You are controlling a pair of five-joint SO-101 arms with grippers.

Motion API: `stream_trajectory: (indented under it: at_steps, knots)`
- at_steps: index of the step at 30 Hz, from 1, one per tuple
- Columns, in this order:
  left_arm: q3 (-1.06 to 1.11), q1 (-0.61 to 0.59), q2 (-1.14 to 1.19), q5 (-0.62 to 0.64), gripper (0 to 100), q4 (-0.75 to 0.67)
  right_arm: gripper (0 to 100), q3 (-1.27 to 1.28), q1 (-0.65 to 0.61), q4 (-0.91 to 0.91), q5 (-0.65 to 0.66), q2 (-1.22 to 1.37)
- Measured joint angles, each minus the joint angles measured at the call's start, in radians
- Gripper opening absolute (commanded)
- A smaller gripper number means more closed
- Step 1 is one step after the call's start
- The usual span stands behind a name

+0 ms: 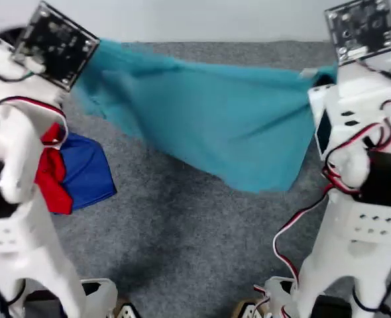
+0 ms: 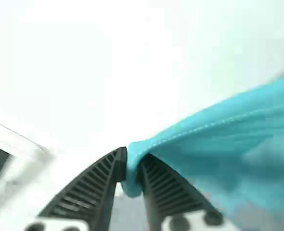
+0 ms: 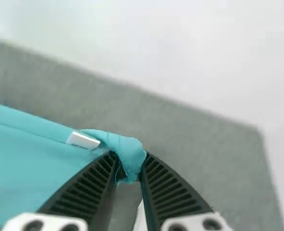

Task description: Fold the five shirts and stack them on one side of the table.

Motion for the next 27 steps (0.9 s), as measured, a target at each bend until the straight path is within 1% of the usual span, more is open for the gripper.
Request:
stream_trajectory:
  at_steps: [5,10,12,16,22,27]
  knots:
    - [-0.115,0.0,-0.006,0.0,1,-0.083,0.9,-0.123,0.005,-0.04,0.031,-0.014]
    - [-0.235,-0.002,-0.014,0.0,1,-0.115,0.9,-0.285,0.072,-0.046,0.037,-0.018]
    - [-0.275,-0.002,-0.018,-0.021,1,-0.115,0.9,-0.324,0.104,-0.046,0.06,-0.035]
    - [-0.316,-0.002,-0.028,-0.091,1,-0.115,0.9,-0.353,0.146,-0.046,0.109,-0.049]
    - [-0.342,-0.002,-0.044,-0.1,1,-0.118,0.9,-0.353,0.164,-0.046,0.118,-0.094]
    - [-0.374,-0.003,-0.123,-0.1,1,-0.118,0.9,-0.353,0.169,-0.014,0.149,-0.18]
